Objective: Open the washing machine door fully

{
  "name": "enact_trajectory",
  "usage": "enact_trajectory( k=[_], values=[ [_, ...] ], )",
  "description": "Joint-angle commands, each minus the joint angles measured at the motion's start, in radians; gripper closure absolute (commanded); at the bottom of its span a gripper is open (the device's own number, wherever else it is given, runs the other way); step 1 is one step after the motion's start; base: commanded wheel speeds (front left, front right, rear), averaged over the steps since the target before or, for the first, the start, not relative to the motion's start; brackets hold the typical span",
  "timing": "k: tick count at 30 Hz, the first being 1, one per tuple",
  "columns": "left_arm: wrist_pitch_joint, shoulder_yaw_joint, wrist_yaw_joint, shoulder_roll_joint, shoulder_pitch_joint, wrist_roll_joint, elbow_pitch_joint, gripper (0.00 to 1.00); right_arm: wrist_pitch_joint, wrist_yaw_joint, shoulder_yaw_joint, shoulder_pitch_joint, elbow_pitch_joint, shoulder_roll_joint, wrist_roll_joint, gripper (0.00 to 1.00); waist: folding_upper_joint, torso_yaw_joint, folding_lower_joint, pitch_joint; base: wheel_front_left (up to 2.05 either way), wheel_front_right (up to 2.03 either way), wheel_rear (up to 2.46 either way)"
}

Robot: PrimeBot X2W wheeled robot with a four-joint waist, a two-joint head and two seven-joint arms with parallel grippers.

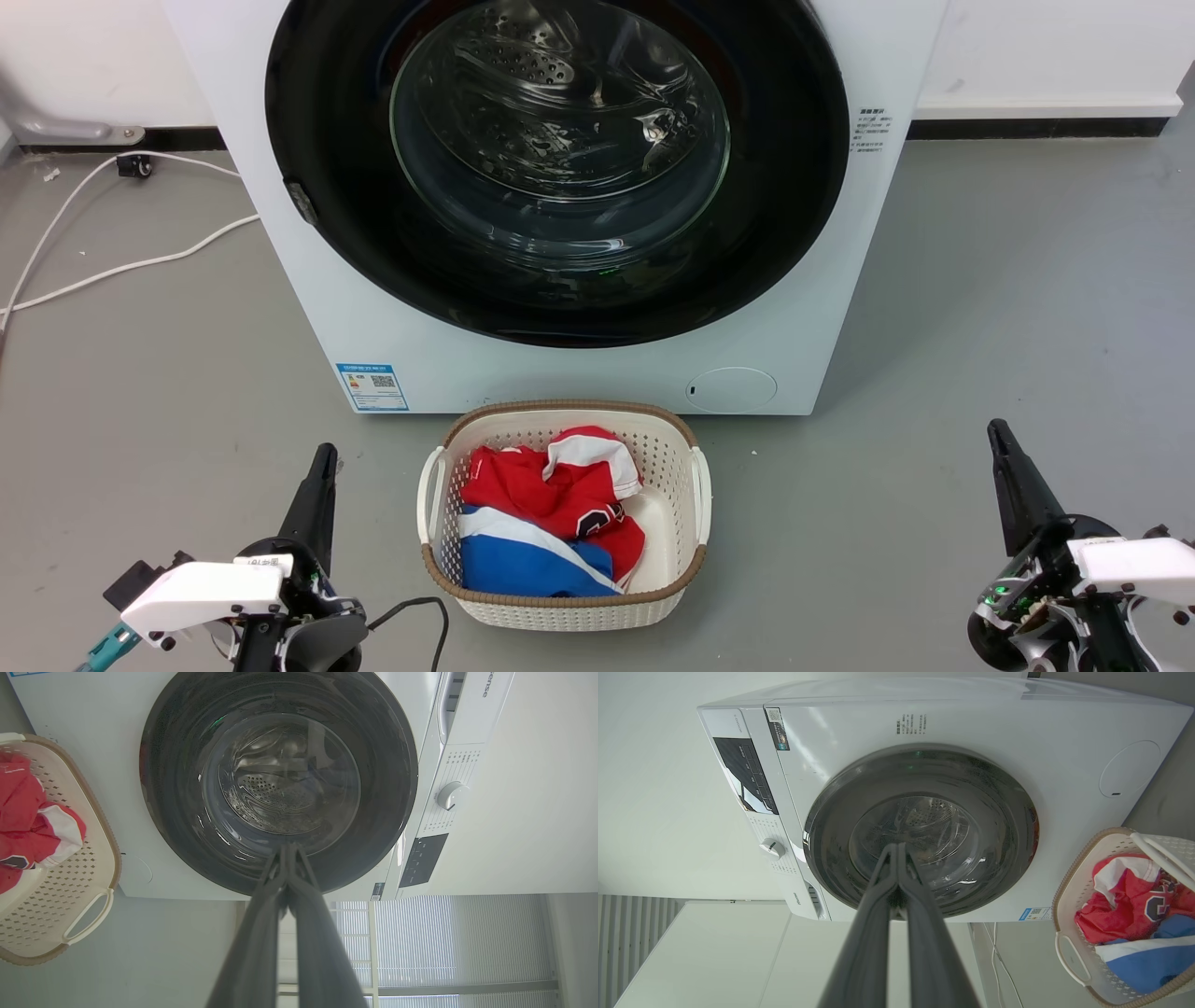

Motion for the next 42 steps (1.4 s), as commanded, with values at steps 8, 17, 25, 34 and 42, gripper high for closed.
enact_trajectory(
  k=[8,17,25,34,42],
  values=[
    [0.003,0.004,-0.003,-0.001,-0.008,0.005,0.001,1.0,0.005,0.003,-0.003,-0.01,0.002,0.004,-0.008,1.0,-0.0001,0.0,0.0,0.0,0.0,0.0,0.0],
    [0.003,0.004,-0.003,-0.002,-0.008,0.005,0.001,1.0,0.007,0.003,-0.005,-0.01,0.002,0.006,-0.01,1.0,-0.0001,0.0,0.0,0.0,0.0,0.0,0.0],
    [0.003,0.004,-0.003,-0.002,-0.008,0.006,0.001,1.0,0.009,0.003,-0.006,-0.01,0.002,0.007,-0.009,1.0,-0.0001,0.0,0.0,0.0,0.0,0.0,0.0],
    [-0.024,-0.042,0.0,-0.001,-0.002,0.003,-0.006,0.0,-0.022,0.0,0.011,0.013,-0.017,0.005,-0.017,0.0,-0.0001,0.0,0.0,0.0,0.0,0.0,0.0],
    [-0.069,-0.095,0.0,0.002,-0.014,0.035,-0.028,0.0,-0.062,0.0,0.037,0.022,-0.041,0.001,-0.057,0.0,-0.0001,0.001,0.0,0.0,0.0,0.0,0.0]
  ],
)
